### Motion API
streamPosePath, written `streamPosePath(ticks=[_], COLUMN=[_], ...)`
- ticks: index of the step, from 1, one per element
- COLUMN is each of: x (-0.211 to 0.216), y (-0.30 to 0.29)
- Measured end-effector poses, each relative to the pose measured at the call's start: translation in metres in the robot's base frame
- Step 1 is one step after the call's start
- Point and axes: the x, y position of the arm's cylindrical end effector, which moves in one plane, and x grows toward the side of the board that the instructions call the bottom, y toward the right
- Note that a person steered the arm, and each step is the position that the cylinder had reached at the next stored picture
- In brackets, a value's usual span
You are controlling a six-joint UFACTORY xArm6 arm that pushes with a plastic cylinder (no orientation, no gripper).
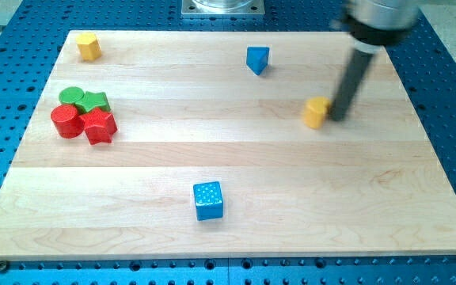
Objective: Push the yellow heart into the blue triangle
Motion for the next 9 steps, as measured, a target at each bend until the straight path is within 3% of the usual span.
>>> streamPosePath(ticks=[1, 2, 3, 4, 5, 6, 7, 8, 9], x=[-0.01, 0.035, 0.016, -0.045, -0.046, 0.019, -0.028, -0.038, -0.036], y=[0.015, -0.014, -0.054, -0.045, -0.037, -0.073, -0.075, -0.087, -0.204])
